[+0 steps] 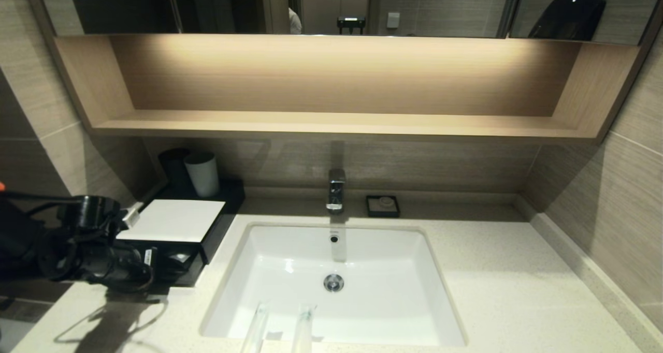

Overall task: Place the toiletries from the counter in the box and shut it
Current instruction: Open the drawer

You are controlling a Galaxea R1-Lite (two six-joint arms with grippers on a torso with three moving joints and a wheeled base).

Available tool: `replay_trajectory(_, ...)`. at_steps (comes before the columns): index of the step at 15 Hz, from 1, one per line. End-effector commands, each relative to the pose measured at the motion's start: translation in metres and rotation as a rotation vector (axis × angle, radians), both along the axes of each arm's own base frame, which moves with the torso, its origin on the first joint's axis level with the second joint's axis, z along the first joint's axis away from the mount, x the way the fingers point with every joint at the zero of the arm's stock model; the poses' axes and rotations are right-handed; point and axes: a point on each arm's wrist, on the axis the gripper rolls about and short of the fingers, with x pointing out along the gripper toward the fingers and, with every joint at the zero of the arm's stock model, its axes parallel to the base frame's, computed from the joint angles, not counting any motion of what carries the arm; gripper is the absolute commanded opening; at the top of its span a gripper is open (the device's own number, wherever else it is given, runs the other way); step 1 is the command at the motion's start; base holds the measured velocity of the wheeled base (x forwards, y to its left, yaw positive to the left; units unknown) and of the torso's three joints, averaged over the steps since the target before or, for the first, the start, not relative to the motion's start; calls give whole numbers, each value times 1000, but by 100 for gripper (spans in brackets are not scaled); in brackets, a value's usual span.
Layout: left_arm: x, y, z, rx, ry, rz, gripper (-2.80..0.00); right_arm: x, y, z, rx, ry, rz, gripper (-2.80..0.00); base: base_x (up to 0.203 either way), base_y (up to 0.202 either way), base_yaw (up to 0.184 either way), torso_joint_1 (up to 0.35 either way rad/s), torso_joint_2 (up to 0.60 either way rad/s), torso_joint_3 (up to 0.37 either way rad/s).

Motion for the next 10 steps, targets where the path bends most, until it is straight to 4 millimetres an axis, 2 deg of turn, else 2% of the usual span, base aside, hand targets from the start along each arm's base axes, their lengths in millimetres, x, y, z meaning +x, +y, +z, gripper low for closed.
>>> replay_trajectory(1, -3, 1, 0, 4, 3, -2, -280, 0, 0, 0, -1, -1, 1, -280, 0, 0, 0, 0, 0, 0)
replay_trajectory(10, -20, -2, 1, 2, 24, -3, -280, 0, 0, 0, -1, 0, 1, -280, 0, 0, 0, 0, 0, 0)
